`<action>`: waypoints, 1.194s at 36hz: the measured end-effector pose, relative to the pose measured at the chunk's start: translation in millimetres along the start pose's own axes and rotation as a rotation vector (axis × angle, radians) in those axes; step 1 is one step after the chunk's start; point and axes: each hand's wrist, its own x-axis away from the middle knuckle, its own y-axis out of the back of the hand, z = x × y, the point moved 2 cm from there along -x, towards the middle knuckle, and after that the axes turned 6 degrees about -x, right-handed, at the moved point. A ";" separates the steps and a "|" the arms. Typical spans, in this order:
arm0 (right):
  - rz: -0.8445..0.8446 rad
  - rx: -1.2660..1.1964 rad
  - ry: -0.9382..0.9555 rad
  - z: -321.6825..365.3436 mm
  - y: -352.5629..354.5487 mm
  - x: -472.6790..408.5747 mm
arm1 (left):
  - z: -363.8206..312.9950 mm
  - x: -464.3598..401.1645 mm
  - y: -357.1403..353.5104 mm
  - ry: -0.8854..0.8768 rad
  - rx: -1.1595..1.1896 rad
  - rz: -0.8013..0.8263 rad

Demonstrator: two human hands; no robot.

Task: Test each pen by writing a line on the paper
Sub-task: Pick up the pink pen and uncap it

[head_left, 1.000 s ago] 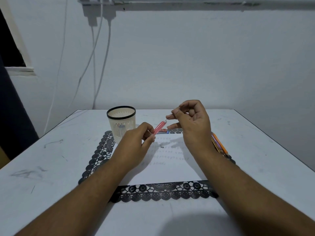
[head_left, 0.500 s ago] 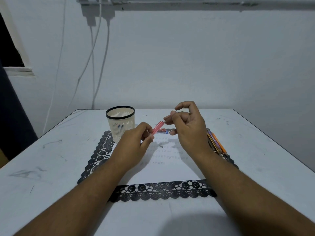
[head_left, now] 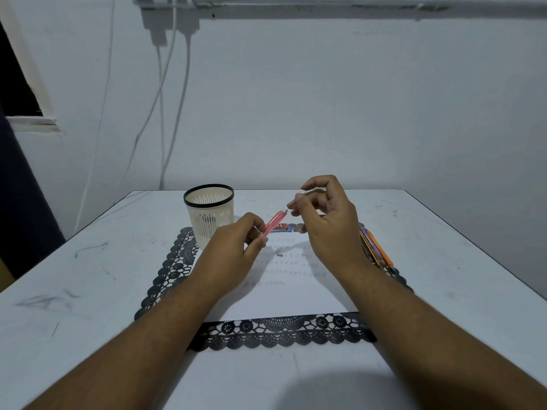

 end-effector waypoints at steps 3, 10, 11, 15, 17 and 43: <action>-0.018 -0.011 -0.001 1.2 1.1 -0.1 | -1.7 -0.3 -0.1 -0.008 -0.012 -0.001; -0.019 -0.012 -0.012 1.2 2.1 -1.1 | -1.8 0.6 1.0 -0.008 -0.006 -0.003; -0.011 -0.010 -0.011 0.6 1.1 -0.6 | -2.0 0.5 1.1 -0.008 -0.003 -0.005; 0.008 -0.005 -0.009 -2.0 -2.0 0.3 | -2.0 0.5 0.7 -0.017 0.003 -0.005; 0.009 0.006 -0.003 -3.3 -1.5 0.2 | -2.0 0.6 0.4 -0.019 0.009 -0.006; 0.096 0.207 0.006 -34.6 -2.1 -3.5 | 0.3 -0.1 3.1 0.047 0.205 -0.010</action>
